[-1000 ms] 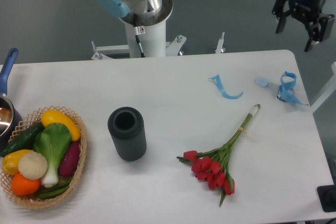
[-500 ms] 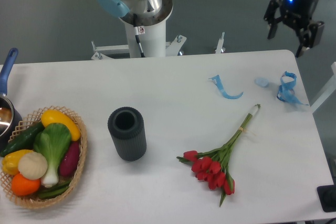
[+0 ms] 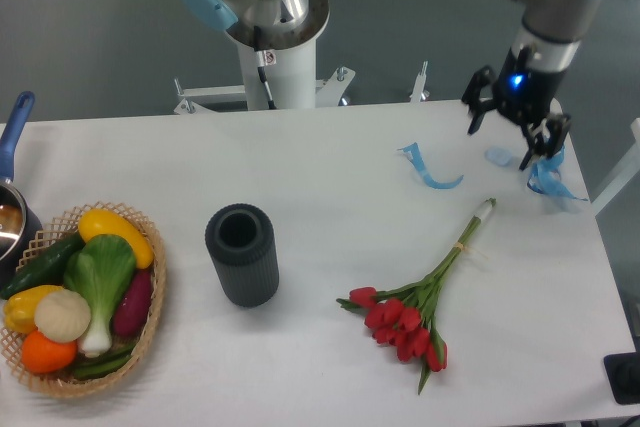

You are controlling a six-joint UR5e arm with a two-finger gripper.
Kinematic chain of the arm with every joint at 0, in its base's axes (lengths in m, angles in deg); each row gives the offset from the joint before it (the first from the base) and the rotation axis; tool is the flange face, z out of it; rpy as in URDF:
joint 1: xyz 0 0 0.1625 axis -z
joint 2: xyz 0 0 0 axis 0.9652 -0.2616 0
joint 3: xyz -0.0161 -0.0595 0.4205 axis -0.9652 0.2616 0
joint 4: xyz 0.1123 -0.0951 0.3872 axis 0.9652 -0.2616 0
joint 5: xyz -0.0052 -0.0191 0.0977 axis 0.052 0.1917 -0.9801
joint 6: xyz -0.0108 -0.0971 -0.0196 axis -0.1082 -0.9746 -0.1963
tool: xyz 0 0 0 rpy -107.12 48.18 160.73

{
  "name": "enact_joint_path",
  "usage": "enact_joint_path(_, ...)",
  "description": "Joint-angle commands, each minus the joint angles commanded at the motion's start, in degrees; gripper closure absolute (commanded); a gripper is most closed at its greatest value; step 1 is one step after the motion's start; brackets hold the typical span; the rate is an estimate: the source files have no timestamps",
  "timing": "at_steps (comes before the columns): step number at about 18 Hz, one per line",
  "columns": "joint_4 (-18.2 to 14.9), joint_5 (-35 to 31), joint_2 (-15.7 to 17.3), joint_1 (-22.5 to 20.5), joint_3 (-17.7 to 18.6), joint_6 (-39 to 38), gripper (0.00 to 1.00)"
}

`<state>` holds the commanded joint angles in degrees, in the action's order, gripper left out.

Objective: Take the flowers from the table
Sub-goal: 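Move the open gripper down toward the red tulip bunch's stems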

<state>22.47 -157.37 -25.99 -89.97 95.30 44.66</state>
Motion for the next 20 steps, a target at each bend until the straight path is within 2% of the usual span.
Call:
enact_joint_path(3, 5.27, -0.18, -2.64, 2.29, 0.88, -2.11, 0.0)
enact_joint_path(5, 7.3, 0.0, -4.57, 3.87, 0.53, -5.44, 0.0)
enact_joint_path(8, 7.66, 0.09, -7.3, 5.46, -0.35, -8.54, 0.0)
enact_joint_path(14, 7.75, 0.26, -10.2, 6.87, -1.5, -10.99, 0.0)
enact_joint_path(18, 8.54, 0.18, -15.02, 9.23, -5.88, -15.64, 0.0)
enact_joint_path(20, 10.29, 0.0, -16.71, 10.64, -6.68, -17.76, 0.0)
